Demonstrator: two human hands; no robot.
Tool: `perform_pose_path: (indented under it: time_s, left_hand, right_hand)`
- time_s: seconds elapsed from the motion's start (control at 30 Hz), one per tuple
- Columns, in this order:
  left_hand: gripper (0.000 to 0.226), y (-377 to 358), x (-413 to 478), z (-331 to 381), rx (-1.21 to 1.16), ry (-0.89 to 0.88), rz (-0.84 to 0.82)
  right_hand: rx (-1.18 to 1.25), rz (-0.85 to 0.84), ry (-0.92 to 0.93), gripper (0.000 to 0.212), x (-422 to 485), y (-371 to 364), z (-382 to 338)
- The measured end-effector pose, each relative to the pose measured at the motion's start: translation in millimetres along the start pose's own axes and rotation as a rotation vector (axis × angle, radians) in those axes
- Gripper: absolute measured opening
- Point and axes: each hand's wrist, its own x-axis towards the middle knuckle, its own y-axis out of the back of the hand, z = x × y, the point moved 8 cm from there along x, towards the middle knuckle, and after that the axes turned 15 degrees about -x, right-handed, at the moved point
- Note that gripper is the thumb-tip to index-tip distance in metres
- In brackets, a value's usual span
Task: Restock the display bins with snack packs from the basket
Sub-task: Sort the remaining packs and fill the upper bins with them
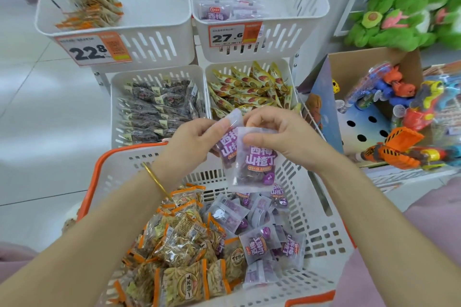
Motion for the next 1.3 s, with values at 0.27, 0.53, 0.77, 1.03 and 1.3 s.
perform_pose_path:
  time_s: [0.27,0.53,0.77,1.03,1.3]
  left_hand:
    - [0.075,-18.1,-0.5,-17.6,-0.199,0.111,-0.199]
    - [0.048,-9.5,42.7,48.0,0.01,-0.111,-0.182]
    - [0.074,5.4,129.9,165.1,0.459,-0.487,0.133]
    - [0.061,48.6,181.2,158.6,0.884,-0.498,0.309]
    - [0.052,52.2,182.9,156.7,0.792,-0.517,0.283]
  right_hand:
    - [-0.463,0.147,0.117,0.029,10.5,7.5,-10.9]
    - [0.08,-0.179,-0.128,0.06,48.9,42.8,-18.6]
    - [-0.06,0.207,0.054,0.048,153.8,163.6,-66.2]
    - [-0.746,0.303,0.228,0.042,326.7,143.2,-55.2]
    - [-0.8,-0.235,0.062,0.062,353.7,103.1,-23.7]
